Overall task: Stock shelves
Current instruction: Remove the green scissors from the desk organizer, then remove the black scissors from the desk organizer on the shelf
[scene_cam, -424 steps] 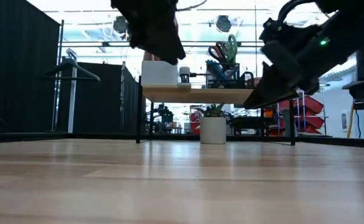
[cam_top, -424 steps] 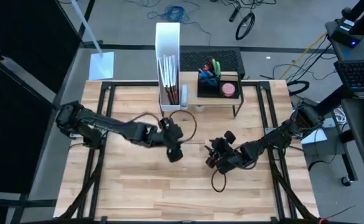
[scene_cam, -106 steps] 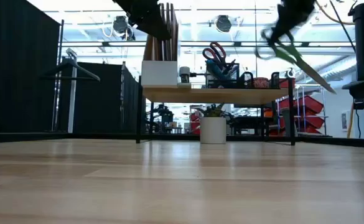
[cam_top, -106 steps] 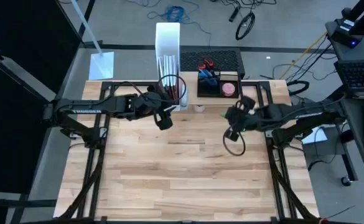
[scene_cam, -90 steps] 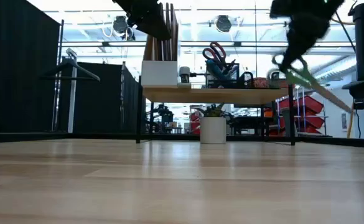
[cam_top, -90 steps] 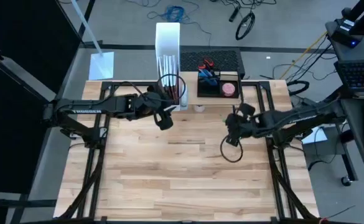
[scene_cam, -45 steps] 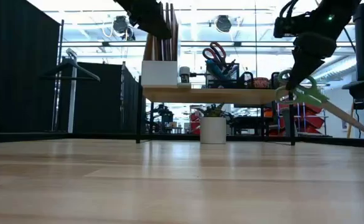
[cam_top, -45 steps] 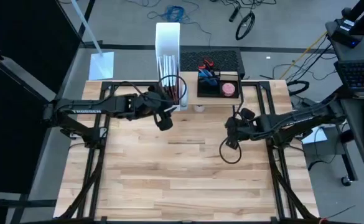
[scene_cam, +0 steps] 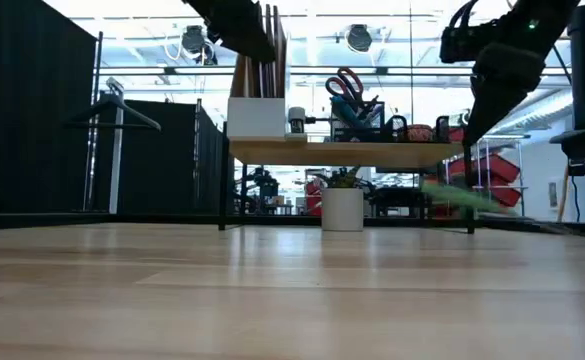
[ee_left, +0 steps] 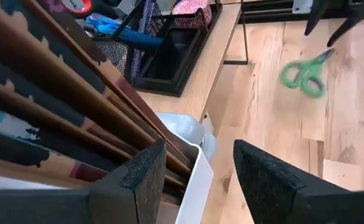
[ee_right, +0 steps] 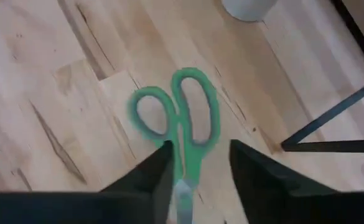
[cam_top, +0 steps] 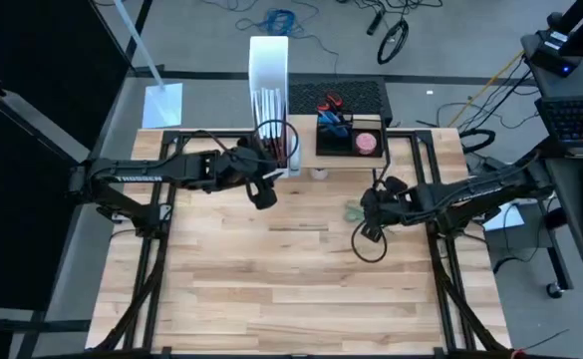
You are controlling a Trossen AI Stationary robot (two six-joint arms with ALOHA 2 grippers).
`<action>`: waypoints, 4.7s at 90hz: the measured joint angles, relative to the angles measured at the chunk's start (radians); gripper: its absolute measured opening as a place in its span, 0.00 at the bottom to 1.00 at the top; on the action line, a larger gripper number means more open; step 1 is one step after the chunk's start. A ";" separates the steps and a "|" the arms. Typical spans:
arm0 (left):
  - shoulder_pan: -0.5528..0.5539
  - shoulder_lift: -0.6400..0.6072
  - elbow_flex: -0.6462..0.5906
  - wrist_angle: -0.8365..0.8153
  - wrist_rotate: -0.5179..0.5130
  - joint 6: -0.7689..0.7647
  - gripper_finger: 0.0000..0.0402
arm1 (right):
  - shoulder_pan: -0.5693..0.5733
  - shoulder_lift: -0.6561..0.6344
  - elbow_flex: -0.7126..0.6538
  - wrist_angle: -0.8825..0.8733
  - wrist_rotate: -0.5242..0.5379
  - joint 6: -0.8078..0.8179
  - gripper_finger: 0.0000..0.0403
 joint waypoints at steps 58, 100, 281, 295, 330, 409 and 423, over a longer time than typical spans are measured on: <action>-0.002 0.000 0.001 -0.002 0.000 -0.018 0.44 | -0.107 -0.001 0.311 0.245 0.274 -0.423 0.57; -0.002 0.000 0.001 -0.007 0.000 -0.010 0.44 | -0.574 0.006 0.319 0.692 -0.071 -0.898 0.56; -0.002 0.000 0.001 -0.047 0.000 -0.018 0.44 | -1.023 0.179 0.494 0.715 -0.956 -0.724 0.04; -0.002 0.000 0.001 -0.047 0.000 -0.018 0.44 | -1.005 0.117 0.564 0.646 -0.955 -0.668 0.04; -0.002 0.000 0.001 -0.047 0.000 -0.018 0.44 | -0.837 0.050 0.831 0.162 -0.961 -0.581 0.04; -0.002 0.000 0.001 -0.035 0.000 -0.017 0.44 | -0.202 0.195 0.027 0.240 -0.076 -0.368 0.04; -0.002 0.000 0.001 -0.035 0.000 -0.017 0.44 | -0.202 0.277 0.027 0.247 -0.076 -0.370 0.04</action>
